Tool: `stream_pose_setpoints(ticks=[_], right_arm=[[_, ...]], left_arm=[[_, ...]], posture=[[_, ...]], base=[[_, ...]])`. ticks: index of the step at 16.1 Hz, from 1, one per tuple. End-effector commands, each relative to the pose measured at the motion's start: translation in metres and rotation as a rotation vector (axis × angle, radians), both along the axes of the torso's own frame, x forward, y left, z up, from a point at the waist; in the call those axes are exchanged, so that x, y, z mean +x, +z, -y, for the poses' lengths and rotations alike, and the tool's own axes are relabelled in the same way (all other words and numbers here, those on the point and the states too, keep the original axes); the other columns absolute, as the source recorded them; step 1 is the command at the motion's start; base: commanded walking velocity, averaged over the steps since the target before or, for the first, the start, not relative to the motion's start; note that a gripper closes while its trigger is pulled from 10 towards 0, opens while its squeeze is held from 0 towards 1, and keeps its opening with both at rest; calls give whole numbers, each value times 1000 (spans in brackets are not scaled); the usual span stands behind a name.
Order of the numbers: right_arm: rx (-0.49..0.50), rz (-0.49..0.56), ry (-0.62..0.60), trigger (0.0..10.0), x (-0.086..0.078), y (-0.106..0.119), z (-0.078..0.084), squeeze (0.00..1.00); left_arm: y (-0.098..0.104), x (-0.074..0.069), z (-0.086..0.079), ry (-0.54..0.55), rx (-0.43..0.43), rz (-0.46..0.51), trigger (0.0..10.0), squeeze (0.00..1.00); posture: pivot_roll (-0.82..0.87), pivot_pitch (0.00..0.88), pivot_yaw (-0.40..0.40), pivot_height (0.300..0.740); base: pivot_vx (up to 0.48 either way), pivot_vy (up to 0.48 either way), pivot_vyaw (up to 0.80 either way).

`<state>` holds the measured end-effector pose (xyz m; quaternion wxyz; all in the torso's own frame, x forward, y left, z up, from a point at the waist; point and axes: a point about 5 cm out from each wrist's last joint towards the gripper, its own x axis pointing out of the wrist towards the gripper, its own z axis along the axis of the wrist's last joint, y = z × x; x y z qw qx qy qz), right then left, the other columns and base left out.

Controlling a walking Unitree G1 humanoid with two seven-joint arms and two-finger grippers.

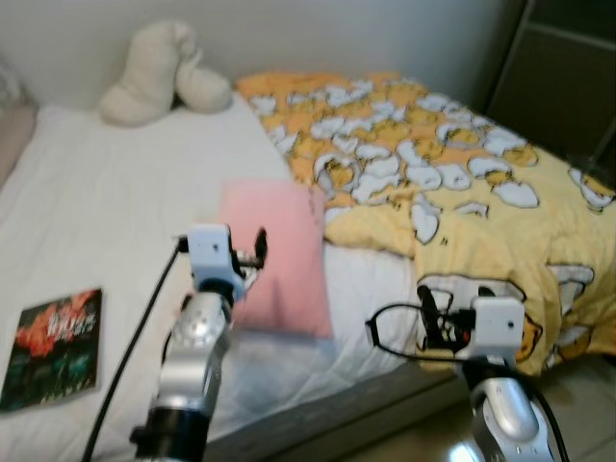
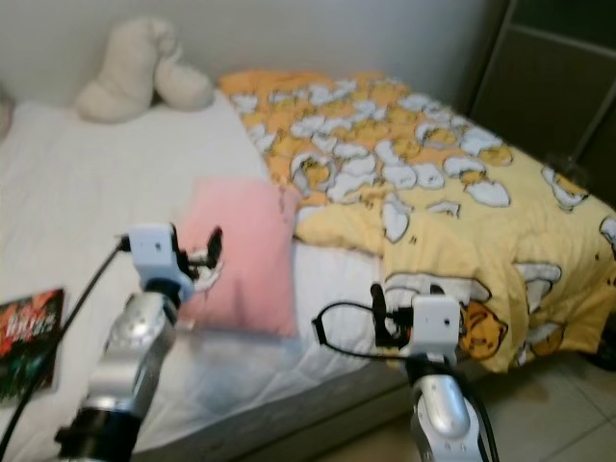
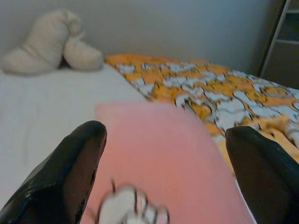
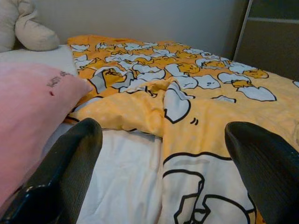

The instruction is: Clean up the room

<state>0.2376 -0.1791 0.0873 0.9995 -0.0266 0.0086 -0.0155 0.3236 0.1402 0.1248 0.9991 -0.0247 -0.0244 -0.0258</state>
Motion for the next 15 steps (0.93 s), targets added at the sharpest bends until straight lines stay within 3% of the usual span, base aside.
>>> stream_pose_setpoints(ticks=[1,6,10,11,13,15], right_arm=[[1,-8,-4,10000,6,1,3,0],[7,-15,34,10000,21,6,1,0],[120,-60,45,10000,38,7,2,0],[214,-95,91,10000,53,7,-4,0],[324,-152,160,10000,65,0,-14,0],[390,-207,251,10000,69,-5,-29,0]], left_arm=[[2,6,2,5,3,-14,10000,0],[9,18,0,22,-10,-19,10000,0],[20,40,-5,-9,39,-43,10000,0],[25,57,-13,-85,101,-136,10000,0],[24,65,-32,-153,214,-268,10000,0],[38,70,-53,-137,256,-275,10000,0]], posture=[[36,0,20,740],[33,0,21,740],[36,0,14,740],[35,0,16,740],[49,48,15,740],[65,102,12,740]], base=[[480,0,0],[443,0,0],[0,0,0],[0,0,0],[0,0,0],[0,0,0]])
